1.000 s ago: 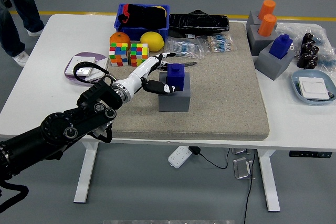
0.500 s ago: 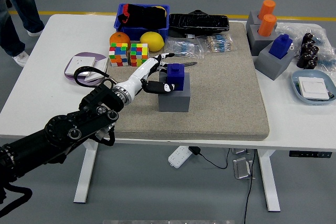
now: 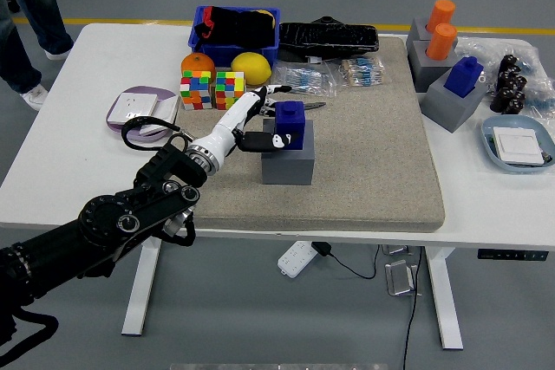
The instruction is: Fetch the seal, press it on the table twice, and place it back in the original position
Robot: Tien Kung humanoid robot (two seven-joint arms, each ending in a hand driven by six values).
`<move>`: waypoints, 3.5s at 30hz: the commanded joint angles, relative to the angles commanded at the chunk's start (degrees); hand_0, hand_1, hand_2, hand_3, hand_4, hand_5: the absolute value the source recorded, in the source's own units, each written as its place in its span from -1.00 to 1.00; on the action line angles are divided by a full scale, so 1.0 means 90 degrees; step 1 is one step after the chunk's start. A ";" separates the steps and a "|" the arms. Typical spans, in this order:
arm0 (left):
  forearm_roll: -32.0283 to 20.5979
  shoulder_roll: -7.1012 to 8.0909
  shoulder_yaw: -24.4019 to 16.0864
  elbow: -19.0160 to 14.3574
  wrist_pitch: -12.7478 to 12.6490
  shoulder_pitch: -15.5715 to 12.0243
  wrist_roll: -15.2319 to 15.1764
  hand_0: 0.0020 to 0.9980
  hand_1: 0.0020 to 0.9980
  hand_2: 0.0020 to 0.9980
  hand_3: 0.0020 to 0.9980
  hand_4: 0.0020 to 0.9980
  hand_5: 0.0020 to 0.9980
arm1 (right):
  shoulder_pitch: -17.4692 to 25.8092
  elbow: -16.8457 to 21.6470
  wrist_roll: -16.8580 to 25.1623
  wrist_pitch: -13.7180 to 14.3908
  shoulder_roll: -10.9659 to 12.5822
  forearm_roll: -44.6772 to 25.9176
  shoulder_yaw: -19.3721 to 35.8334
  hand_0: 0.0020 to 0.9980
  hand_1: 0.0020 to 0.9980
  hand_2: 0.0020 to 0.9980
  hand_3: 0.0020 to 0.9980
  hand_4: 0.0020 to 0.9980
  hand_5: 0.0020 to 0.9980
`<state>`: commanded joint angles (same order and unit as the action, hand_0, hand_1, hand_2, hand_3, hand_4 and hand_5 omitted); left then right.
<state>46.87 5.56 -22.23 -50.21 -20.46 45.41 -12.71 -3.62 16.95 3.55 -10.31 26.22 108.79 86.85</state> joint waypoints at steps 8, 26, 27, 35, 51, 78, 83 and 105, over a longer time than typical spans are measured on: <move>-0.0193 -0.0085 0.0050 0.0186 -0.0137 -0.0031 -0.0245 0.64 0.01 -0.17 0.46 0.29 -1.00 | 0.0005 0.0003 0.0007 0.0008 -0.0007 -0.0007 -0.0007 0.62 0.40 0.38 0.30 0.59 -0.05; -0.0105 0.0288 -0.0681 0.0076 -0.0327 -0.0091 -0.0597 0.64 0.03 -0.18 0.42 0.28 -1.00 | 0.0070 -0.0002 0.0008 0.0016 -0.0037 0.0016 0.0127 0.62 0.40 0.38 0.30 0.59 -0.05; -0.0134 0.0338 -0.0715 0.0141 -0.0346 -0.0093 -0.0627 0.64 0.03 -0.18 0.42 0.28 -1.00 | 0.0070 -0.0003 0.0008 0.0016 -0.0041 0.0013 0.0135 0.62 0.40 0.38 0.30 0.59 -0.05; -0.0627 0.0534 -0.0650 0.0800 -0.0522 -0.0174 -0.0947 0.64 0.03 -0.18 0.41 0.27 -1.00 | 0.0090 -0.0002 0.0010 0.0014 -0.0075 0.0007 0.0155 0.62 0.40 0.38 0.30 0.59 -0.05; -0.1007 0.0336 0.0002 0.1732 -0.1135 -0.0488 -0.1554 0.64 0.03 -0.18 0.40 0.26 -1.00 | 0.0088 0.0006 0.0019 0.0026 -0.0097 0.0010 0.0153 0.62 0.40 0.38 0.30 0.59 -0.06; -0.2250 0.0141 0.0559 0.2242 -0.1104 -0.0726 -0.2049 0.64 0.03 -0.19 0.37 0.25 -1.00 | 0.0047 0.0030 0.0047 0.0057 -0.0038 -0.0005 -0.0018 0.62 0.40 0.38 0.30 0.60 -0.06; -0.1866 0.0304 0.0239 0.1811 -0.1068 -0.0674 -0.1945 0.64 0.03 -0.19 0.36 0.25 -1.00 | 0.0045 0.0032 0.0039 0.0057 -0.0027 0.0018 -0.0033 0.62 0.40 0.38 0.30 0.60 -0.06; -0.0070 0.0550 0.0280 -0.0287 -0.0375 0.0015 -0.0845 0.65 0.02 -0.19 0.34 0.25 -1.00 | -0.0061 0.0083 0.0032 0.0022 0.0082 -0.0093 -0.0374 0.62 0.40 0.38 0.30 0.60 -0.06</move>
<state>46.25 10.52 -19.70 -52.80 -23.83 45.55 -20.31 -4.17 17.70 3.84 -10.11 26.96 107.95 83.48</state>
